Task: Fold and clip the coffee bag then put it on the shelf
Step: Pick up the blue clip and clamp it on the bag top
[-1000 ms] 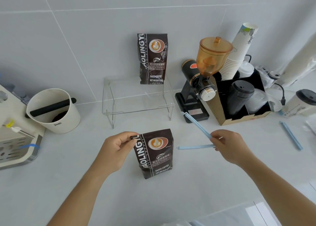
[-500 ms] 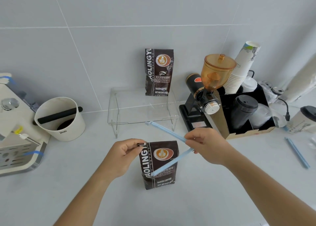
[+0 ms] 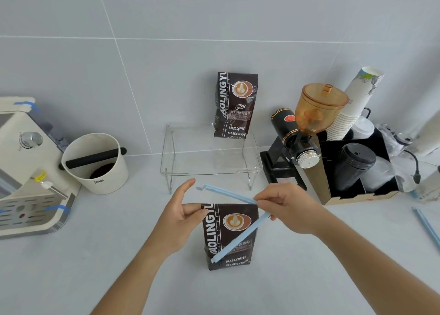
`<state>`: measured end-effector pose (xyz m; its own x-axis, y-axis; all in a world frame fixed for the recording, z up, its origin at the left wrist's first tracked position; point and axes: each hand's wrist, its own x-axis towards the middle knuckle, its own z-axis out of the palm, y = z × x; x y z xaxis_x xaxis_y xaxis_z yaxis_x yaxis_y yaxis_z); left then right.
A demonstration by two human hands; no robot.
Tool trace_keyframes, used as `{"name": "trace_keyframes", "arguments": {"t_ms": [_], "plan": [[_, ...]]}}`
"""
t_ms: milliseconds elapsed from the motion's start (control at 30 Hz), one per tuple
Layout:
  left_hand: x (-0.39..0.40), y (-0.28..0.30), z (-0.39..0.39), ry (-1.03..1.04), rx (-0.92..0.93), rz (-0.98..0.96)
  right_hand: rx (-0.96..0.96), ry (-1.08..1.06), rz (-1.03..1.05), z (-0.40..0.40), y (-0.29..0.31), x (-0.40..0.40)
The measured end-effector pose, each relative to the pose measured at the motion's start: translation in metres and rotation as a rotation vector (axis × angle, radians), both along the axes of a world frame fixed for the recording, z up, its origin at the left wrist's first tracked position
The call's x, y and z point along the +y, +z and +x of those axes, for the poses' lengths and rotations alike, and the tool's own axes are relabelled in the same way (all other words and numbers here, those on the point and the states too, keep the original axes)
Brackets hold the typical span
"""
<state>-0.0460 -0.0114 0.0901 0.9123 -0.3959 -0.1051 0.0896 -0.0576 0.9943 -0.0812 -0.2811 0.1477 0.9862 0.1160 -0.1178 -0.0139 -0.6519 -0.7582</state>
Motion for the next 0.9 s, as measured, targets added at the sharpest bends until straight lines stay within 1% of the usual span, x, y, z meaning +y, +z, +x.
{"name": "trace_keyframes", "arguments": {"t_ms": [333,467,633,833,900], "plan": [[0.001,0.003,0.0,-0.001,0.033,-0.035,0.058,0.083,-0.018,0.005,0.008,0.007],[0.002,0.002,-0.001,0.005,0.035,-0.064,0.093,0.078,-0.003,0.006,0.009,0.011],[0.001,0.0,-0.001,0.036,0.019,-0.044,0.131,0.056,0.008,0.005,0.008,0.013],[0.0,-0.003,-0.001,0.065,-0.001,-0.023,0.185,0.014,0.139,-0.006,0.008,0.004],[0.0,-0.004,-0.001,0.067,-0.006,-0.015,0.183,0.02,0.115,-0.01,0.005,0.0]]}}
